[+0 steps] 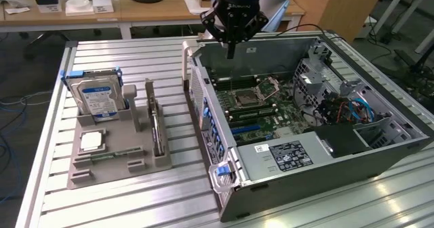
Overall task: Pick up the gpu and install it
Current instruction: 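Reach for the gpu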
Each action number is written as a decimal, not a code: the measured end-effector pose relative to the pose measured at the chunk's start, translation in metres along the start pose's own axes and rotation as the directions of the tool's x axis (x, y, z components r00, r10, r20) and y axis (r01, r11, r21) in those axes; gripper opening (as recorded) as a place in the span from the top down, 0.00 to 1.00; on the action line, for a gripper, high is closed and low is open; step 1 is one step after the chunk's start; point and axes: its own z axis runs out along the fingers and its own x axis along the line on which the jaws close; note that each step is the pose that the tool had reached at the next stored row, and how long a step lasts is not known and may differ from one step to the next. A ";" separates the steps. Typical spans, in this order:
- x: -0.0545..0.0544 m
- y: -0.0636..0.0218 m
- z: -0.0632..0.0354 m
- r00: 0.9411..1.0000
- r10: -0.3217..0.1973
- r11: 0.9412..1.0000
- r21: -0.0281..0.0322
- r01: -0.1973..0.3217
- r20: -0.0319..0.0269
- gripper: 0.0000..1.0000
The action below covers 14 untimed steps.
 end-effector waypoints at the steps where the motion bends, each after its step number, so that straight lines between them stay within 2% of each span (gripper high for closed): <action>1: 0.002 -0.0001 -0.0001 1.000 0.000 1.000 0.000 0.000 0.000 0.89; 14: 0.023 -0.0017 -0.0006 1.000 0.000 1.000 0.000 0.000 0.000 0.89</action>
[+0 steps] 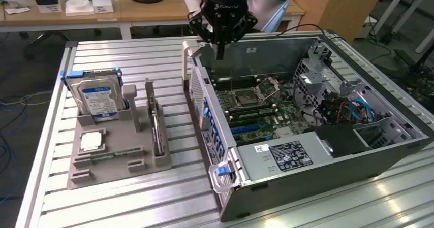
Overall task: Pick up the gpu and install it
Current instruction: 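Reach for the gpu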
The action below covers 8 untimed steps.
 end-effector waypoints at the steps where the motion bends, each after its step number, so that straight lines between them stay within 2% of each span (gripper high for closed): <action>1: 0.002 -0.0001 -0.0001 1.000 0.000 1.000 0.000 0.000 0.000 0.89; 8: 0.013 -0.0010 -0.0004 1.000 0.000 1.000 0.000 0.000 0.000 0.89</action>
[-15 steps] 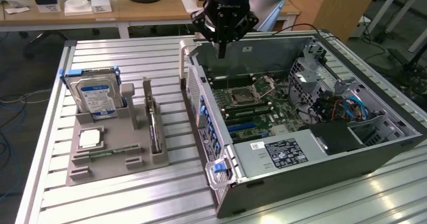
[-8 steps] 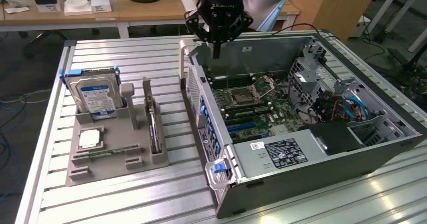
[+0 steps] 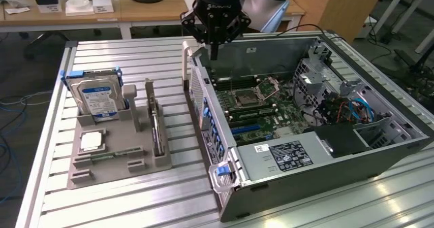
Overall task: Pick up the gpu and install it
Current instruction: 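Reach for the gpu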
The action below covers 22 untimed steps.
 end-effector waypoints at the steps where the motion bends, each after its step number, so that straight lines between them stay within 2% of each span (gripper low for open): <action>1: 0.001 -0.0001 0.0000 1.000 0.000 1.000 0.000 0.000 0.000 0.89; 22: 0.033 -0.0024 -0.0008 1.000 0.000 1.000 0.000 0.000 0.000 0.89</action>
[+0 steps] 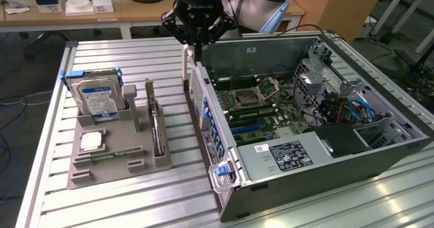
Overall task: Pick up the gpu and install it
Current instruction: 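Reach for the gpu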
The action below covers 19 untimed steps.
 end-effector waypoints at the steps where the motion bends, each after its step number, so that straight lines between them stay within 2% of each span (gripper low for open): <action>1: 0.002 -0.0001 0.0000 1.000 0.000 1.000 0.000 0.000 0.000 0.89; 19: 0.027 -0.0020 -0.0007 1.000 0.000 1.000 0.000 0.000 0.000 0.89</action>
